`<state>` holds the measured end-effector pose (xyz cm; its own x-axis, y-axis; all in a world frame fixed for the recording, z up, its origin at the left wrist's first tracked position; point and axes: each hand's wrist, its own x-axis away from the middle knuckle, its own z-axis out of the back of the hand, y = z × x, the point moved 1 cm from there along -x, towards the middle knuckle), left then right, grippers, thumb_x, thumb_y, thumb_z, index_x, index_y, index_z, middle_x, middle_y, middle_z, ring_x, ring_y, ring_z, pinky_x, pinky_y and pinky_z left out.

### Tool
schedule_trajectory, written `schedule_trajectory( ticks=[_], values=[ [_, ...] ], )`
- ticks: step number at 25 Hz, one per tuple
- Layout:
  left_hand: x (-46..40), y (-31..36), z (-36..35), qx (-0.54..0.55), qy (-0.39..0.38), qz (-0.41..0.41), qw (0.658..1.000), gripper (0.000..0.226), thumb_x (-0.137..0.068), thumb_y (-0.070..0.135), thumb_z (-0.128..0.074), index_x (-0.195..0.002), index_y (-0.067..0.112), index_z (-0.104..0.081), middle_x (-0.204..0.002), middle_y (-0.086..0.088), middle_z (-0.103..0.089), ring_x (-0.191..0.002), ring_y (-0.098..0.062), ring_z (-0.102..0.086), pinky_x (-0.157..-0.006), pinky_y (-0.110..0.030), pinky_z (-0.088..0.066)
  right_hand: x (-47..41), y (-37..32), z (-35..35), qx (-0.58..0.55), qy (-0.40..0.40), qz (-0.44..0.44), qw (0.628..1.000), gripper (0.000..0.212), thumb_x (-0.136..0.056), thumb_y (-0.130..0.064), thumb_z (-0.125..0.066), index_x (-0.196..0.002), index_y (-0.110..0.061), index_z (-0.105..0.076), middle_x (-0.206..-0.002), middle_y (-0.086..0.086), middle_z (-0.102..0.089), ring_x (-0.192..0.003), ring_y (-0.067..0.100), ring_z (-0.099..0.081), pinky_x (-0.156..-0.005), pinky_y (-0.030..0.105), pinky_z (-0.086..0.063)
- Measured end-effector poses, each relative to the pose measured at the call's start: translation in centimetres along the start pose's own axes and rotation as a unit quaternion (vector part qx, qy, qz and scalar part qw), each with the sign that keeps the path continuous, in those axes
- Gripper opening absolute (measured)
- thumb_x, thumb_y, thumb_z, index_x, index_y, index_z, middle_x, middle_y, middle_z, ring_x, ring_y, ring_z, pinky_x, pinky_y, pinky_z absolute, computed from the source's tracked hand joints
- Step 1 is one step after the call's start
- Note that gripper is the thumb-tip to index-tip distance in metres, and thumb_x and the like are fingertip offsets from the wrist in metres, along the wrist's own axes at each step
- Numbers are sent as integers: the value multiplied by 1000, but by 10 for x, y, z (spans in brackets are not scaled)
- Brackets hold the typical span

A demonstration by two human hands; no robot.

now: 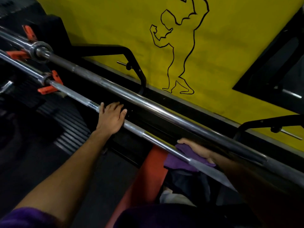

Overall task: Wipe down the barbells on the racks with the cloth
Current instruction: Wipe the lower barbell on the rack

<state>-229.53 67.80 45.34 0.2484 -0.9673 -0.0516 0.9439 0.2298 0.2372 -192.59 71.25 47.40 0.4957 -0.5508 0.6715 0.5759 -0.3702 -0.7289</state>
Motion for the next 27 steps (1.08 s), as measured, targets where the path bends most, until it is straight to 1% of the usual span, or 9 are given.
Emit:
schedule_trajectory(
  ticks=[3, 5, 7, 11, 15, 17, 20, 24, 27],
  values=[
    [-2, -5, -4, 13, 21, 7, 1000, 73, -101, 51, -11, -142, 12, -57, -149, -7, -54, -144, -26, -40, -122, -48, -8, -20, -19, -15, 56, -5, -19, 998, 28, -91, -55, -57, -81, -31, -67, -88, -6, -64, -86, 12, -59, -105, 41, -43],
    [-3, -4, -5, 17, 24, 3, 1000, 72, -101, 49, -14, -140, 10, -59, -148, -9, -55, -142, -28, -42, -121, -49, -12, -36, -47, -37, 98, -23, -1, 995, 24, -105, -39, -42, -92, -29, -60, -91, -6, -60, -83, 7, -54, -89, 26, -44],
    [-3, -3, -4, 15, 24, 1, 1000, 70, -101, 48, -15, -138, 10, -61, -147, -9, -56, -140, -29, -44, -121, -50, -13, -52, -85, -65, 107, -45, 29, 993, 28, -107, -34, -34, -91, -27, -56, -90, -9, -57, -82, 4, -50, -78, 23, -39],
    [-4, -5, -6, 3, 28, 13, 1000, 66, -101, 46, -18, -138, 13, -62, -145, -6, -58, -137, -27, -47, -120, -50, -16, -76, -106, -86, 113, -49, 52, 991, 31, -103, -45, -37, -91, -29, -61, -102, -4, -61, -91, 12, -54, -91, 33, -42],
    [-5, -7, -8, 5, 31, 6, 999, 65, -101, 46, -18, -139, 14, -60, -145, -5, -58, -137, -26, -46, -120, -49, -15, -63, -67, -56, 113, -35, 21, 993, 34, -103, -42, -39, -86, -25, -63, -81, 2, -63, -64, 5, -56, -63, 18, -45],
    [-5, -10, -9, 2, 43, -3, 999, 64, -102, 45, -19, -138, 14, -61, -144, -5, -59, -136, -27, -47, -120, -48, -16, -57, -26, -30, 97, -27, -11, 995, 39, -94, -57, -50, -84, -24, -69, -86, 3, -70, -72, 8, -65, -80, 23, -51],
    [-6, -9, -11, 0, 57, -12, 998, 62, -103, 42, -23, -136, 8, -62, -141, -10, -60, -134, -30, -49, -120, -49, -15, -87, 44, 2, 76, -16, -56, 995, 67, -64, -82, -64, -100, -26, -76, -99, 6, -76, -97, 26, -70, -101, 51, -49],
    [-4, -8, -6, -1, 55, -10, 998, 67, -103, 44, -18, -141, 5, -57, -146, -13, -56, -140, -30, -43, -123, -50, -10, -73, -56, -57, 160, -24, 22, 987, 34, -101, -36, -43, -74, -23, -58, -72, -2, -58, -70, 8, -49, -75, 34, -39],
    [-4, -3, -6, -6, 54, 0, 999, 69, -103, 44, -15, -145, 3, -52, -151, -15, -51, -147, -30, -35, -124, -49, 1, -76, -114, -87, 206, -31, 53, 977, 33, -102, -42, -36, -81, -23, -52, -87, 2, -58, -83, 16, -51, -75, 34, -35]
  ],
)
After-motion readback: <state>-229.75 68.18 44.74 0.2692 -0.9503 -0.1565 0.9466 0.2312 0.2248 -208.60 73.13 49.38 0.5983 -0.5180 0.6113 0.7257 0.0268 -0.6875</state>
